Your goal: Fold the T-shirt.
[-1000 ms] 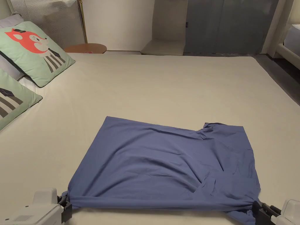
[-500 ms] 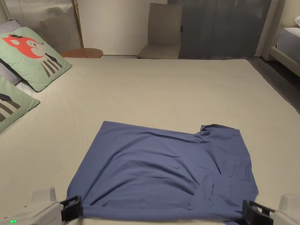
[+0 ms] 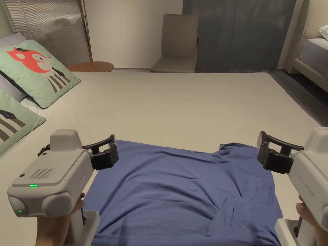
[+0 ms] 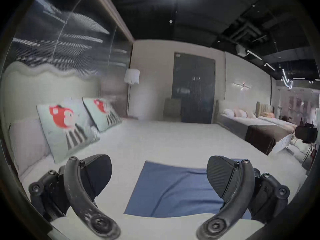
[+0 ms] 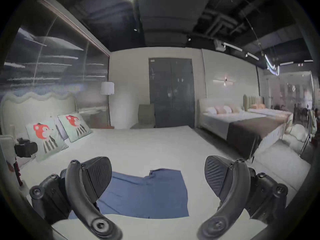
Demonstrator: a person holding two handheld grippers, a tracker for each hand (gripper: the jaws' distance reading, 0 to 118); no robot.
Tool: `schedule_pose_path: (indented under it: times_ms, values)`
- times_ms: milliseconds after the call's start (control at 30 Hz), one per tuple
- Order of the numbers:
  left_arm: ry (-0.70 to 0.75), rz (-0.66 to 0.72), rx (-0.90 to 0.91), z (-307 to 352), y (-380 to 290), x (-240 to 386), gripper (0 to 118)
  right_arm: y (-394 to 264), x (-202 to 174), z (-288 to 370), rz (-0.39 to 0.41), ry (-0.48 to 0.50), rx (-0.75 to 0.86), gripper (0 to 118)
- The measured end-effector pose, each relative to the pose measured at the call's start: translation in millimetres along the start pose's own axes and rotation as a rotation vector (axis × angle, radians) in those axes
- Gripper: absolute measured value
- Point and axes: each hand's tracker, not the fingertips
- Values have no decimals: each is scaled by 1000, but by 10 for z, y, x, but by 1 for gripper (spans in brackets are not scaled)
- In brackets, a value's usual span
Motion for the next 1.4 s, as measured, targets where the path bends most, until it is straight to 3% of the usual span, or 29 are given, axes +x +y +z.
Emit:
schedule_pose_path:
  times_ms: [100,200,267,333,667,1033,1133,1200,1233,1267,1333,1367,1400]
  values:
    - [6,-29,31,6,63,125,109,1,-94,-3,20,-13,22,106]
    - [6,-50,51,-22,51,158,101,6,-158,10,33,-20,31,85]
    - [-10,-49,58,-7,40,189,57,-28,-159,-41,43,-23,31,48]
    - [-4,-49,41,-64,20,185,0,-44,-172,-78,66,-28,31,5]
    - [-38,-11,-94,-517,60,81,0,-74,-135,-312,60,-27,13,1]
    - [-116,-35,-421,-2041,98,-140,0,-57,-98,-966,75,-29,-15,1]
    - [-121,20,-515,-2550,-14,-240,0,-93,-89,-1212,70,-37,-35,1]
    - [-115,-36,-570,-2877,-130,-265,0,-133,-74,-1371,70,-41,-50,1]
    - [-108,-55,-586,-3014,-191,-272,5,-156,-66,-1441,71,-44,-57,1]
    - [-98,-69,-604,-3151,-263,-279,21,-183,-56,-1515,72,-47,-65,1]
    - [-90,-87,-661,-3419,-413,-306,79,-243,-27,-1646,71,-53,-84,1]
    - [-90,-112,-699,-3523,-498,-302,94,-270,-12,-1701,71,-55,-95,1]
    - [-78,-134,-722,-3630,-577,-301,98,-305,6,-1765,71,-57,-108,1]
